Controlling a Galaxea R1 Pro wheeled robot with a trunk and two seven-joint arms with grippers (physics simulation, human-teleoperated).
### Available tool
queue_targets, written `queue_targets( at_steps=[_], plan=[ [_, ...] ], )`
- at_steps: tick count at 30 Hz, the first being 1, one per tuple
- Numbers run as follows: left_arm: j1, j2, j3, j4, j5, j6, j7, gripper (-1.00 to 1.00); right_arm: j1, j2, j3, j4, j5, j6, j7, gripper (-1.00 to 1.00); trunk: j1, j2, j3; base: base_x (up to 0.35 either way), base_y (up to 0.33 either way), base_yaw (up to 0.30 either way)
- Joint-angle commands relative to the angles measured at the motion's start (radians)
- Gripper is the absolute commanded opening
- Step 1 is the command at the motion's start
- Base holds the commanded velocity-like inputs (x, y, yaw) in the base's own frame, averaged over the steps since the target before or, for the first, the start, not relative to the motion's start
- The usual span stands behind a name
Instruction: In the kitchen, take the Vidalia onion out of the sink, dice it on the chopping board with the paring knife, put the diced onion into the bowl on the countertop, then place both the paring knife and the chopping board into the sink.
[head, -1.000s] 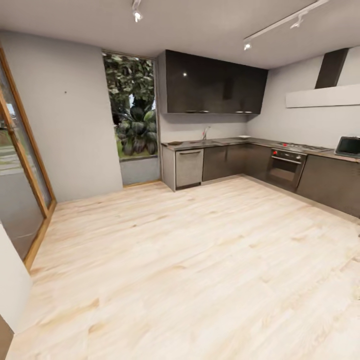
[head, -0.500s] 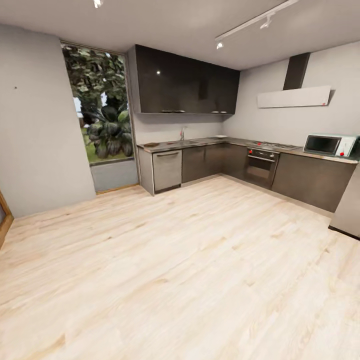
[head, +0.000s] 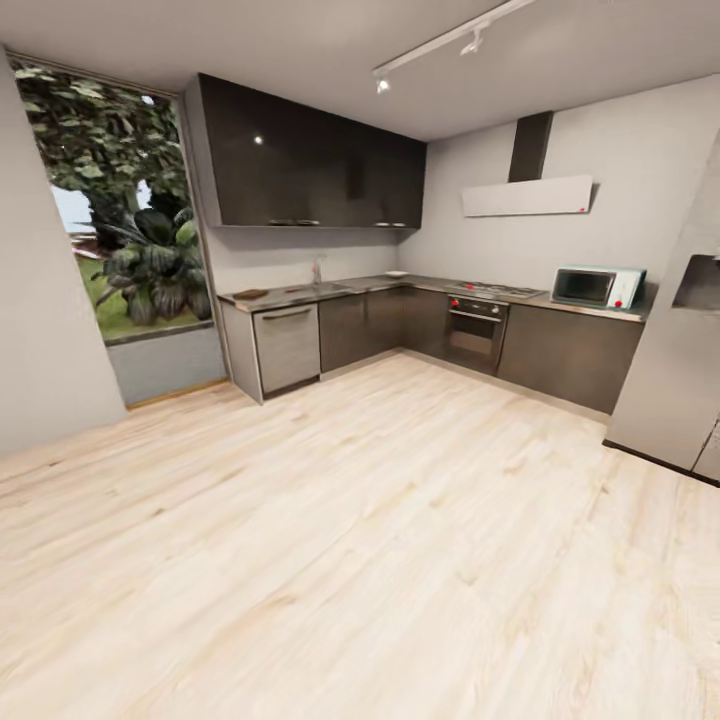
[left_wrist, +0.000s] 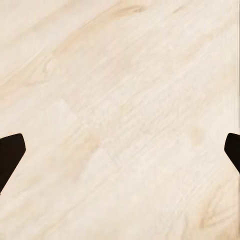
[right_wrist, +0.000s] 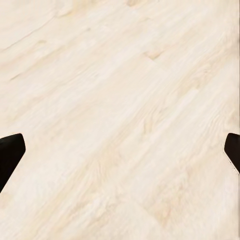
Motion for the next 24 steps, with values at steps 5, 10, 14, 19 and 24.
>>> queue_targets(
  at_steps=[5,10,14,19,24],
  plan=[
    [0.000,0.000,0.000,-0.001,0.006,-0.002,-0.001,1.00,-0.001,0.001,-0.002,0.001,0.001,-0.003,0.000,1.00,0.001,0.000,0.001,0.345,0.000,-0.285],
    [0.000,0.000,0.000,-0.001,0.006,-0.002,-0.001,1.00,-0.001,0.001,-0.002,0.001,0.001,-0.003,0.000,1.00,0.001,0.000,0.003,0.345,0.000,-0.285],
    [0.000,0.000,0.000,0.000,0.006,-0.002,-0.001,1.00,-0.001,0.000,-0.002,0.001,0.001,-0.003,0.000,1.00,0.001,0.000,0.004,0.345,0.000,-0.277],
    [0.000,0.000,0.000,0.000,0.006,-0.002,-0.001,1.00,-0.001,0.001,-0.002,0.001,0.001,-0.003,0.000,1.00,0.001,0.000,0.006,0.345,0.000,-0.252],
    [0.000,0.000,0.000,0.000,0.006,-0.002,-0.001,1.00,-0.001,0.001,-0.002,0.001,0.001,-0.003,0.000,1.00,0.001,0.000,0.008,0.345,0.000,-0.196]
  ],
)
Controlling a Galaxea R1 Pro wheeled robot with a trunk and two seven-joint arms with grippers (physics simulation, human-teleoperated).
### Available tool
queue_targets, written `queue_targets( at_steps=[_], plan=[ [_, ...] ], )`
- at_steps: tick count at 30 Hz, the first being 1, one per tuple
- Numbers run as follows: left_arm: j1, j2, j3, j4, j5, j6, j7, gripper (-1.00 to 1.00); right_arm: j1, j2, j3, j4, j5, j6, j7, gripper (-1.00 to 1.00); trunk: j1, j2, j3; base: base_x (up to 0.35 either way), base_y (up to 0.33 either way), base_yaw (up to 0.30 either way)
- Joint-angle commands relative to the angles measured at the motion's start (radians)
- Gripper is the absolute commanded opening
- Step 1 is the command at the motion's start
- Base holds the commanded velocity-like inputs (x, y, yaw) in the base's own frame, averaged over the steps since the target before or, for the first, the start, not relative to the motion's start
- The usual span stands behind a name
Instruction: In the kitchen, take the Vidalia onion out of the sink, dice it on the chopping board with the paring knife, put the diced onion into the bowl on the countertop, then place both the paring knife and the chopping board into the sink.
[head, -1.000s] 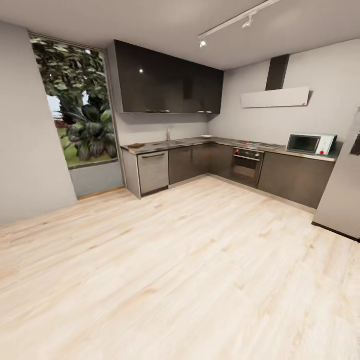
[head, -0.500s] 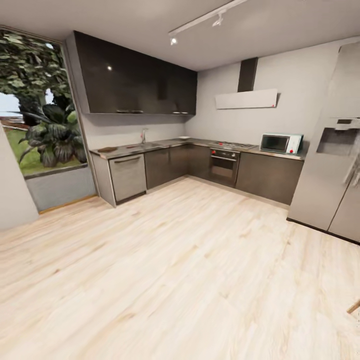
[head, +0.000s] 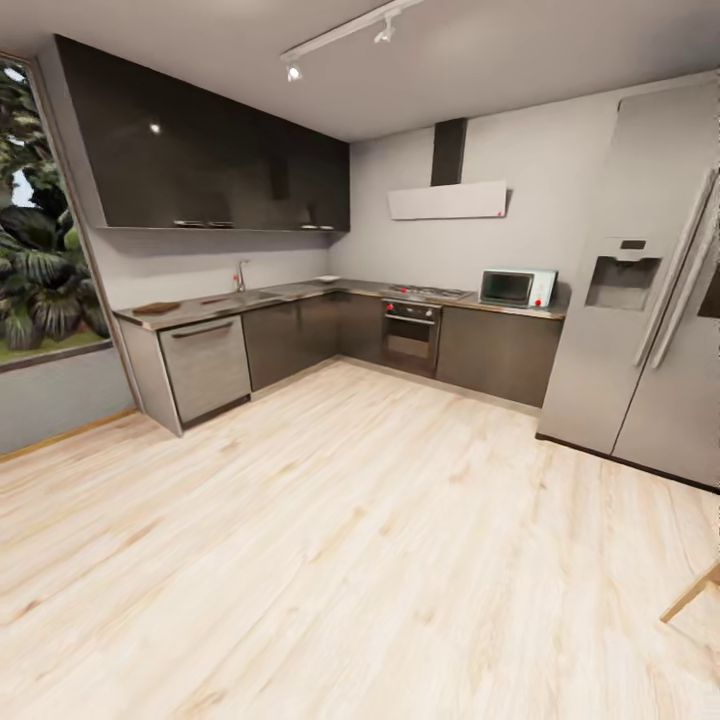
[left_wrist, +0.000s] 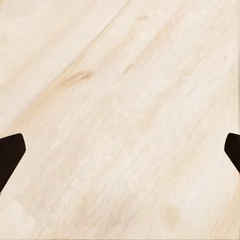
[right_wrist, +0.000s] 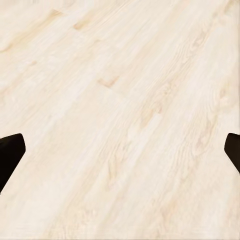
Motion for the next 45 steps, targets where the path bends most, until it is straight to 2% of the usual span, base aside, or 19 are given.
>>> queue_targets(
  at_steps=[1,33,45],
  plan=[
    [0.000,0.000,0.000,-0.001,0.006,-0.002,-0.001,1.00,-0.001,0.001,-0.003,0.000,0.001,-0.003,0.000,1.00,0.001,0.000,-0.001,0.345,0.000,-0.094],
    [0.000,0.000,0.000,0.003,0.006,-0.002,-0.001,1.00,-0.001,0.001,-0.003,0.000,0.001,-0.003,0.000,1.00,0.001,0.000,0.000,0.345,0.000,-0.007],
    [0.000,0.000,0.000,0.004,0.006,-0.002,-0.001,1.00,-0.001,0.001,-0.003,0.000,0.001,-0.003,0.000,1.00,0.001,0.000,0.000,0.345,0.000,0.099]
  ],
)
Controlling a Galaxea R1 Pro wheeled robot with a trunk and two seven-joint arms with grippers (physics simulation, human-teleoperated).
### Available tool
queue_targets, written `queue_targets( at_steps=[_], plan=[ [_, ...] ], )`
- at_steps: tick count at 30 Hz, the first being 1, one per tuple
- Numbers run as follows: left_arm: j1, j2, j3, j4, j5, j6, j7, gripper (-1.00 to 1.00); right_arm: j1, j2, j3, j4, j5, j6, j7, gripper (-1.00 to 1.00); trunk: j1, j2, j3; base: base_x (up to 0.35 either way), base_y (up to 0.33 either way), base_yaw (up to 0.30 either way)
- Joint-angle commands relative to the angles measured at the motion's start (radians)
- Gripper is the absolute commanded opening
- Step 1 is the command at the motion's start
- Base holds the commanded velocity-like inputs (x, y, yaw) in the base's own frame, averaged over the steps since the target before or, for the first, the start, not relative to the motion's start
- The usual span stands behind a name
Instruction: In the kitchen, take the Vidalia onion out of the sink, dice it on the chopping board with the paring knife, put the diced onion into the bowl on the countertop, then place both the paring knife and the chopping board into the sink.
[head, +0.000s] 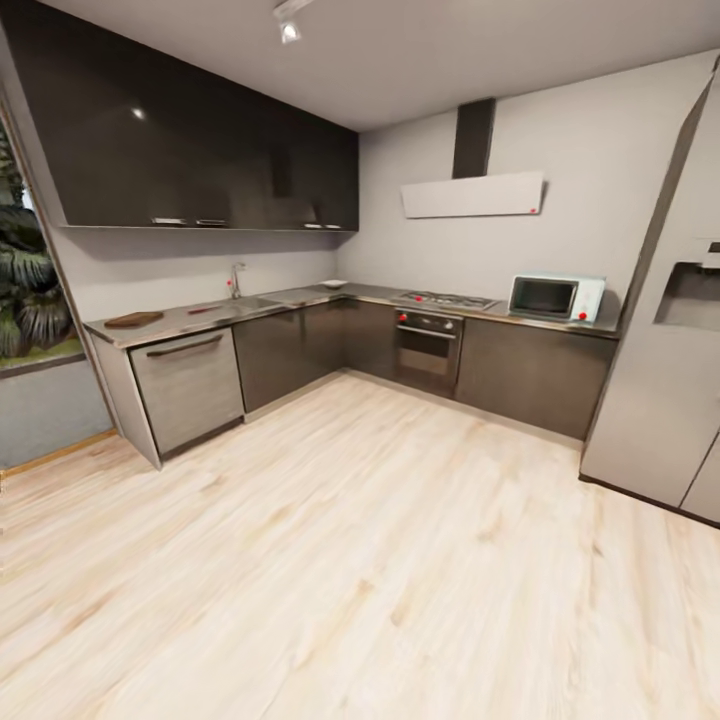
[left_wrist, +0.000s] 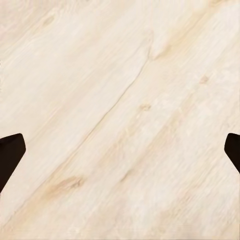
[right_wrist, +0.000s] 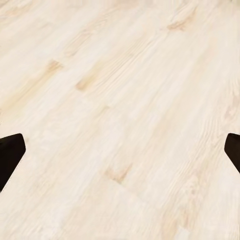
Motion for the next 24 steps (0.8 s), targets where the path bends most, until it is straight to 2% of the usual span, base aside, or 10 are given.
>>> queue_targets(
  at_steps=[1,24],
  plan=[
    [0.000,0.000,0.000,-0.001,0.006,-0.001,-0.001,1.00,0.000,0.001,-0.003,0.001,0.001,-0.003,0.000,1.00,0.001,0.000,-0.001,0.345,0.000,0.129],
    [0.000,0.000,0.000,-0.001,0.006,-0.001,-0.001,1.00,0.000,0.001,-0.003,0.001,0.001,-0.003,0.000,1.00,0.001,0.000,-0.001,0.345,0.000,0.166]
  ],
)
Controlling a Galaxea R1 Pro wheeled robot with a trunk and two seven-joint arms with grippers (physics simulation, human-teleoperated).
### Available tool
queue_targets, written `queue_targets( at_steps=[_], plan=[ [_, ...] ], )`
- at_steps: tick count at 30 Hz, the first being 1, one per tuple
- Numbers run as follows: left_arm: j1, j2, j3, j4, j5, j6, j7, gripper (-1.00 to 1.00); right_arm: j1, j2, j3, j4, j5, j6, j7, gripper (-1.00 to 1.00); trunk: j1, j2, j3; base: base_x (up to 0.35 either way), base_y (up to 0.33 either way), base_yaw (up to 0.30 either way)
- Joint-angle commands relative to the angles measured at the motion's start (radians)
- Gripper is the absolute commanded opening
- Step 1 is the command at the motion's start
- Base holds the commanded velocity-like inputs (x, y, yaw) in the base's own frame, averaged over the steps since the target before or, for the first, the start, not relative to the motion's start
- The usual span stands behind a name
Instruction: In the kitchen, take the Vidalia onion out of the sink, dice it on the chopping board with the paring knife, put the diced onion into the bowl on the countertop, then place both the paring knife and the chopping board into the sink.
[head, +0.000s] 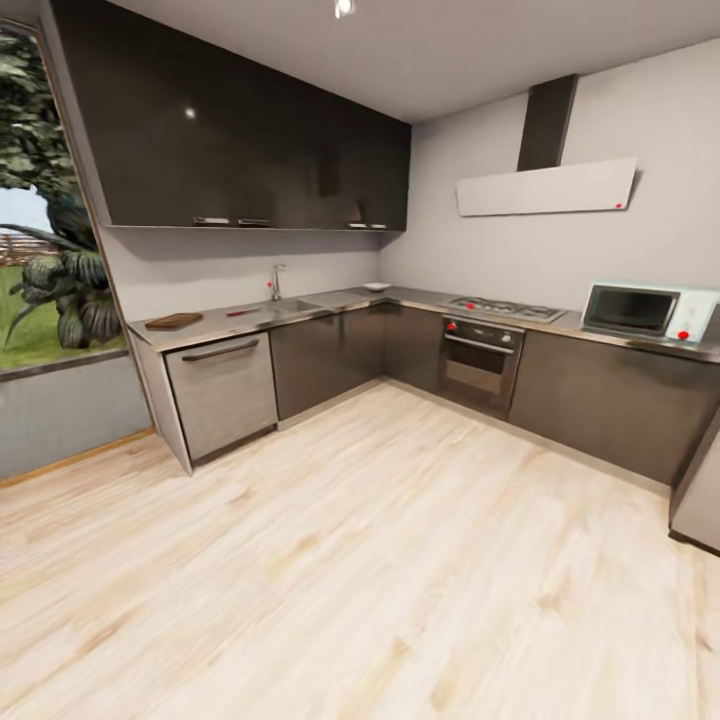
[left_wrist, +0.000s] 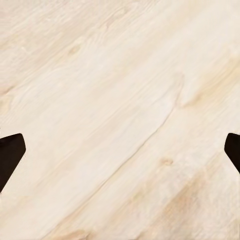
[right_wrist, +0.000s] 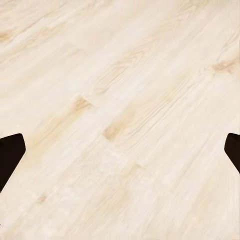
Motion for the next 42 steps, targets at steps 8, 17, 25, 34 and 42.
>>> queue_targets(
  at_steps=[8,17,25,34,42],
  plan=[
    [0.000,0.000,0.000,-0.001,0.006,-0.002,-0.001,1.00,0.000,0.001,-0.003,0.000,0.001,-0.003,0.000,1.00,0.001,0.000,-0.001,0.345,0.000,0.176],
    [0.000,-0.001,0.000,-0.001,0.006,-0.002,0.000,1.00,0.000,0.001,-0.003,0.000,0.001,-0.003,0.000,1.00,0.001,0.000,-0.001,0.345,-0.044,0.176],
    [0.000,-0.001,-0.001,0.000,0.006,-0.002,0.001,1.00,0.000,0.001,-0.003,0.000,0.001,-0.003,0.000,1.00,0.001,0.000,-0.001,0.342,-0.109,0.176],
    [0.000,-0.001,-0.002,0.001,0.006,-0.002,0.001,1.00,0.000,0.001,-0.003,-0.001,0.001,-0.003,0.000,1.00,0.001,0.000,-0.001,0.328,-0.156,0.176],
    [0.000,-0.001,-0.002,0.001,0.004,-0.002,0.001,1.00,0.000,0.001,-0.003,0.000,0.001,-0.003,0.000,1.00,0.001,0.000,-0.001,0.306,-0.180,0.176]
  ],
)
